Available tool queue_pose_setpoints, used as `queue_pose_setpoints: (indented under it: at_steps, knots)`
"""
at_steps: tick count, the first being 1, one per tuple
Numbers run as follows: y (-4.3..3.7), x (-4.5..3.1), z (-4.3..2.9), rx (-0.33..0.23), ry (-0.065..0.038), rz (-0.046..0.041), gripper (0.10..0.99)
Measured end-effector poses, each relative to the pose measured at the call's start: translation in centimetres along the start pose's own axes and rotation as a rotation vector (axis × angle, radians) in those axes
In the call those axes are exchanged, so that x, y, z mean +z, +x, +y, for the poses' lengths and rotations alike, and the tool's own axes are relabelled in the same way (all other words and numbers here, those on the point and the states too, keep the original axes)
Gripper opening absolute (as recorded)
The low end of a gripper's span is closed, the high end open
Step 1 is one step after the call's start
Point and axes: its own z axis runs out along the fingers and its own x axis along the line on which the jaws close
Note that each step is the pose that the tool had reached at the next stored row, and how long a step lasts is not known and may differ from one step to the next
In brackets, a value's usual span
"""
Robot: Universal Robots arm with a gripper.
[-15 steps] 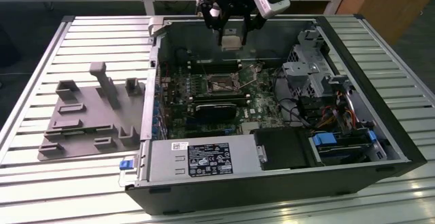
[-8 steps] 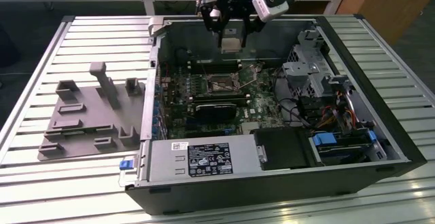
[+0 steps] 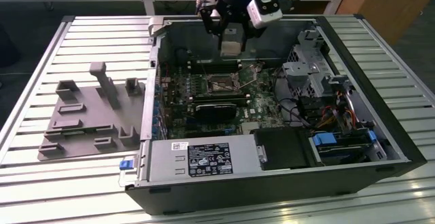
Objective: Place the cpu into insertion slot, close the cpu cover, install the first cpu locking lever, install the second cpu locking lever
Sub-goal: 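Place the cpu into insertion slot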
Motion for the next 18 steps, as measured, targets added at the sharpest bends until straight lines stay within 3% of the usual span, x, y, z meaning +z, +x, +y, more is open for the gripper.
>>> queue_pose_setpoints:
  at_steps: [18]
  knots:
    - [-0.03, 1.96, -0.15, 0.319, -0.006, -0.0288, 0.537]
